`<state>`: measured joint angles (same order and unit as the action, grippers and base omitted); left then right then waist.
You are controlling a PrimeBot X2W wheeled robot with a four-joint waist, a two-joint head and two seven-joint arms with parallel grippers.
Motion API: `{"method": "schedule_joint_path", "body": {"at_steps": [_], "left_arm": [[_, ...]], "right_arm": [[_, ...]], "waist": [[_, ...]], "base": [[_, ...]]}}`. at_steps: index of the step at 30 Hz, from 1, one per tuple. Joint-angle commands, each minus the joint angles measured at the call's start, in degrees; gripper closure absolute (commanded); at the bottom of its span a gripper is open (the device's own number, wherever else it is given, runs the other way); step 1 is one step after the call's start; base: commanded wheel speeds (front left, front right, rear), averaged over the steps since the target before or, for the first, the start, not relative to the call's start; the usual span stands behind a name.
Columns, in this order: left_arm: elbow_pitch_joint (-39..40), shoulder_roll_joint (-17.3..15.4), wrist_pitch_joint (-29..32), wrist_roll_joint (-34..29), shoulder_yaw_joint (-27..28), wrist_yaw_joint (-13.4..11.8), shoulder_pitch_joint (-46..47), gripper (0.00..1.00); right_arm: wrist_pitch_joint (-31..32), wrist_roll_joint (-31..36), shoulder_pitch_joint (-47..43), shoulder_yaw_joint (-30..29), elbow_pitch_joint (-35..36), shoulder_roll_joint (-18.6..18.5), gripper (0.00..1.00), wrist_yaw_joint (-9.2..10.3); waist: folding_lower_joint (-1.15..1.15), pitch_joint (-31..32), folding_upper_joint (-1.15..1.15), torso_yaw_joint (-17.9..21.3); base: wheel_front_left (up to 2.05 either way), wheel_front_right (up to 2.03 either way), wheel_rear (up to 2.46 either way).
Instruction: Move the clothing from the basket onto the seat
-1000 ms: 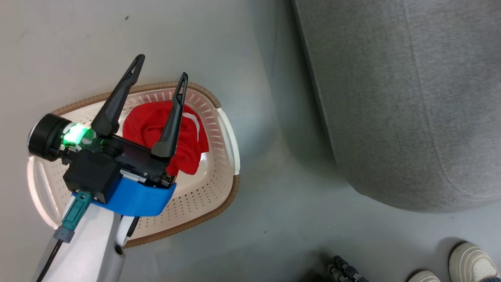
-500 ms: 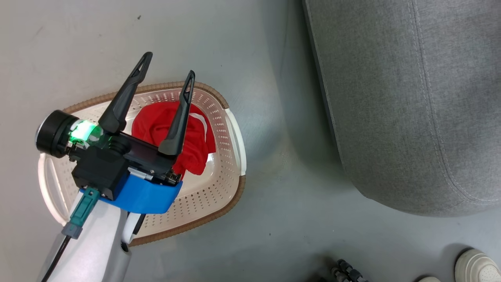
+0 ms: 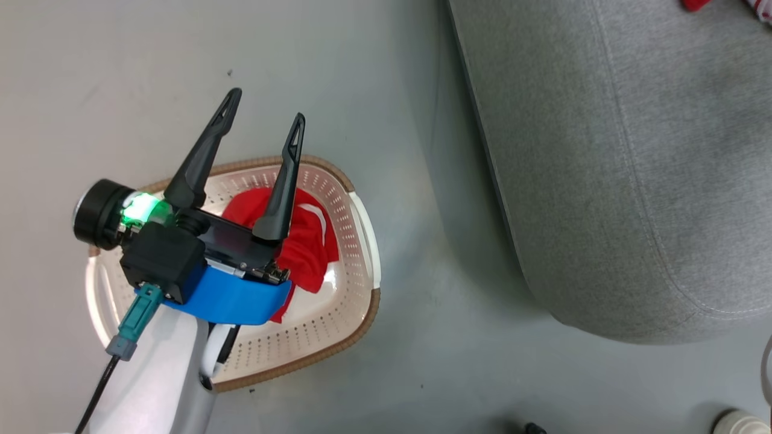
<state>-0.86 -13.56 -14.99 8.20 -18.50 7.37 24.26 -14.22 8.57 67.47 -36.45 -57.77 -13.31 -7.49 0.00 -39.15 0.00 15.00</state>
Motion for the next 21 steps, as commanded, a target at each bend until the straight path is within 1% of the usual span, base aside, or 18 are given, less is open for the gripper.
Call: {"method": "schedule_joint_path", "body": {"at_steps": [1,7,12,14,16,21], "left_arm": [[-0.37,0.48,-0.28,0.37,0.39,-0.2,-0.64,0.0],[-2.0,2.7,-0.28,1.54,2.07,-0.23,-3.25,0.0],[-3.37,4.48,-0.28,2.36,3.93,-0.21,-6.63,0.0],[-4.61,5.25,-0.28,2.8,5.04,-0.24,-8.43,0.0],[-5.32,5.95,-0.28,3.0,6.19,-0.27,-9.98,0.0],[-6.98,7.34,-0.28,3.36,9.41,-0.53,-14.52,0.0]], "right_arm": [[-0.44,-0.29,-1.66,0.72,-0.35,0.14,0.0,-0.01],[-0.94,-2.88,-6.31,4.97,-0.22,1.92,0.0,-0.01],[-1.0,-4.58,-11.16,9.48,2.01,2.38,0.0,-0.01],[-0.98,-4.77,-14.57,11.68,3.74,3.2,0.0,-0.02],[-1.0,-4.01,-17.43,13.67,5.84,3.14,0.0,-0.01],[-1.01,-2.78,-25.25,17.31,10.43,5.09,0.0,-0.02]], "waist": [[0.0,2.38,0.0,-0.42],[0.0,8.65,0.0,-1.21],[0.0,13.91,0.0,-1.84],[0.0,17.18,0.0,-2.27],[0.0,19.67,0.0,-2.56],[0.0,25.53,0.0,-3.44]], "base": [[0.0,0.0,0.0],[0.0,0.0,0.0],[0.0,0.0,0.0],[0.0,0.0,0.0],[0.0,0.0,0.0],[0.0,0.0,0.0]]}}
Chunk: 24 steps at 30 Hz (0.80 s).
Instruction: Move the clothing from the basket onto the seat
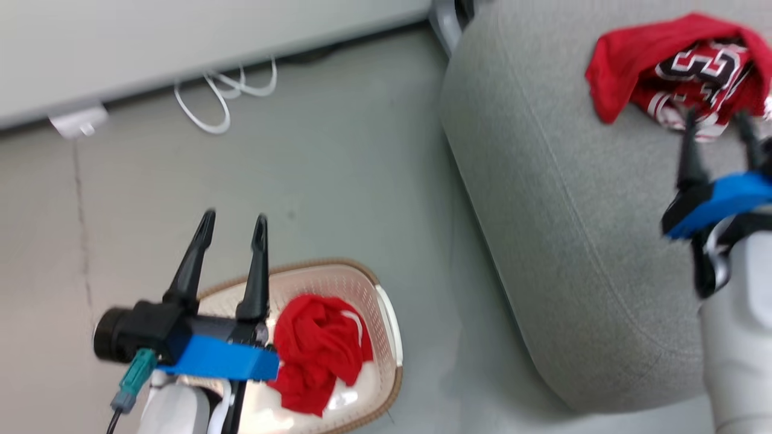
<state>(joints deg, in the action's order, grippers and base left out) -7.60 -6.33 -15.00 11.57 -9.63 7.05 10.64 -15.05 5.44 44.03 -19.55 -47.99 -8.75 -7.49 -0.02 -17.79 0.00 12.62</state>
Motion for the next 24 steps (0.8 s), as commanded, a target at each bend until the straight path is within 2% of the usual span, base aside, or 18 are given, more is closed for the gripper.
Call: {"method": "schedule_joint_path", "body": {"at_steps": [1,6,12,20,24], "left_arm": [[-0.47,0.34,-0.27,0.02,1.16,-0.26,-1.68,0.0],[-1.53,1.0,-0.27,-0.13,4.05,-0.38,-5.58,0.0],[-2.99,1.95,-0.27,0.23,7.26,-0.49,-8.69,0.0],[-5.88,2.7,-0.27,0.22,8.72,-0.07,-10.16,0.0],[-7.37,2.8,-0.27,0.01,9.07,0.1,-10.07,0.0]], "right_arm": [[-0.18,0.57,-3.48,1.04,1.72,0.86,0.0,-0.01],[-0.19,1.2,-11.45,3.79,8.02,2.96,0.0,-0.01],[0.5,-1.46,-19.9,6.55,15.79,4.92,0.0,-0.01],[3.23,-3.33,-29.43,8.44,26.39,5.81,0.0,-0.01],[3.88,-6.66,-33.47,9.94,29.33,5.89,0.0,-0.02]], "waist": [[0.02,5.18,0.0,-1.31],[0.02,9.55,0.0,-2.58],[0.02,12.97,0.0,-4.52],[0.02,15.22,0.0,-8.37],[0.02,15.69,0.0,-10.35]], "base": [[0.0,0.0,0.0],[0.0,0.0,0.0],[0.0,0.0,0.0],[0.0,0.0,0.0],[0.0,0.0,0.0]]}}
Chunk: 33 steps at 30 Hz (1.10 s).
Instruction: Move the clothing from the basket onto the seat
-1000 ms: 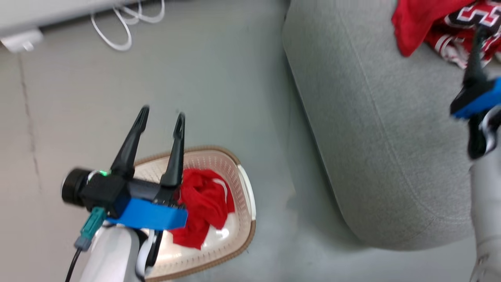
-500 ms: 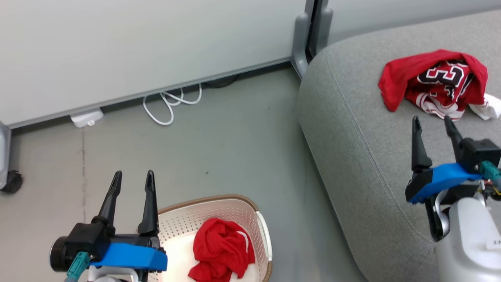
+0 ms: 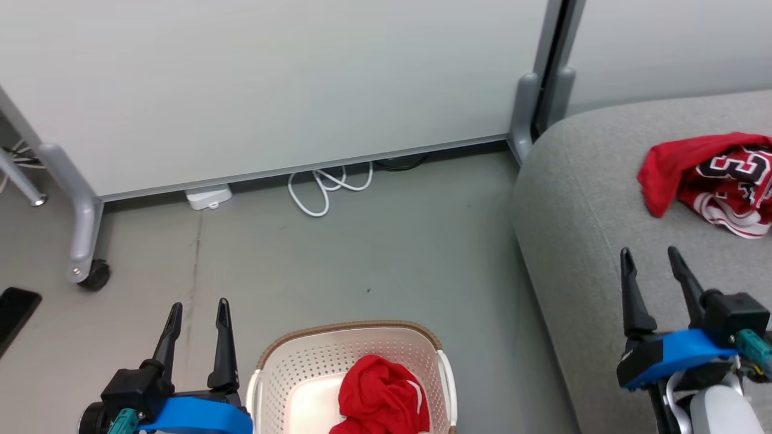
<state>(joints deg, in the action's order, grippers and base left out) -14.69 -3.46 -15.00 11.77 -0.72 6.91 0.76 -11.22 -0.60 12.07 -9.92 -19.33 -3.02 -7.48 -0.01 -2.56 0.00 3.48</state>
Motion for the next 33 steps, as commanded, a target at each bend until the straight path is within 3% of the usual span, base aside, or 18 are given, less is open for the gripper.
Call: {"method": "schedule_joint_path", "body": {"at_steps": [1,18,33], "left_arm": [[-0.63,-0.05,-0.27,-0.28,0.18,0.31,-0.09,0.0],[-4.98,-0.58,-0.27,-0.49,0.86,0.53,0.16,0.0],[-5.17,-0.39,-0.27,-0.27,0.28,0.57,0.11,0.0]], "right_arm": [[0.09,-0.91,-2.46,0.53,1.27,0.13,0.0,-0.02],[1.79,-2.28,-9.82,8.83,6.35,0.13,0.0,-0.02],[1.35,-4.02,-9.6,9.15,5.71,0.13,0.0,-0.03]], "waist": [[0.01,0.58,0.0,-1.71],[0.01,2.25,0.0,-5.59],[0.01,2.36,0.0,-6.52]], "base": [[0.0,0.0,0.0],[0.0,0.0,0.0],[0.0,0.0,0.0]]}}
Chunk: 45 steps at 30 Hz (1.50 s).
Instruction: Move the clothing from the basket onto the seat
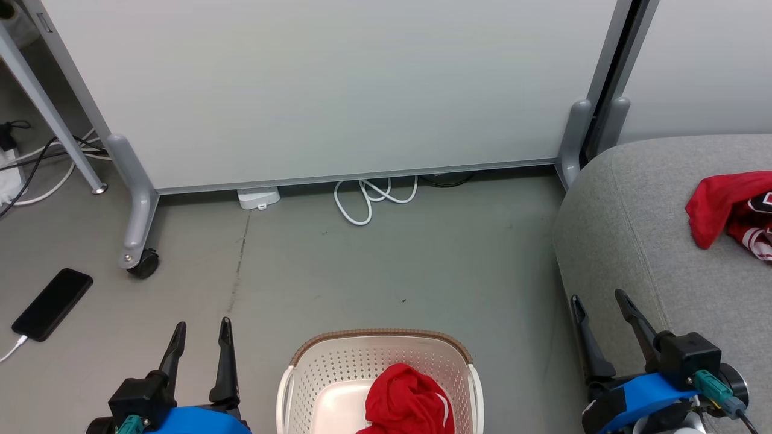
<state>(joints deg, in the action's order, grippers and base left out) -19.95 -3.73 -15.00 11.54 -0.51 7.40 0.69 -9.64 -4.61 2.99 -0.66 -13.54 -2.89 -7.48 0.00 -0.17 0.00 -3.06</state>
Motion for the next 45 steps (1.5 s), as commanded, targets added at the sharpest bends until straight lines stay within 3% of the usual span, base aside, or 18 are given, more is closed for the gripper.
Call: {"method": "schedule_joint_path", "body": {"at_steps": [1,24,32,45], "left_arm": [[0.09,-0.11,-0.27,-0.03,0.04,0.07,0.21,0.0],[-0.86,-0.63,-0.27,0.38,-2.0,0.08,1.82,0.0],[-5.18,-2.01,-0.27,1.44,-4.8,0.09,6.68,0.0],[-18.65,-4.26,-0.27,4.73,-12.32,0.08,19.48,0.0]], "right_arm": [[-0.26,-0.07,-0.45,-0.14,-0.06,0.01,0.0,-0.03],[-0.31,-1.64,2.0,1.73,1.13,0.02,0.0,-0.03],[0.2,-0.35,6.29,4.68,4.32,0.02,0.0,-0.02],[-2.1,-1.83,14.39,8.81,6.43,0.04,0.0,-0.03]], "waist": [[0.0,-0.08,0.0,0.06],[0.0,-4.01,0.0,3.52],[0.0,-12.03,0.0,8.66],[0.0,-28.82,0.0,18.28]], "base": [[0.0,0.0,0.0],[0.0,0.0,0.0],[0.0,0.0,0.0],[0.0,0.0,0.0]]}}
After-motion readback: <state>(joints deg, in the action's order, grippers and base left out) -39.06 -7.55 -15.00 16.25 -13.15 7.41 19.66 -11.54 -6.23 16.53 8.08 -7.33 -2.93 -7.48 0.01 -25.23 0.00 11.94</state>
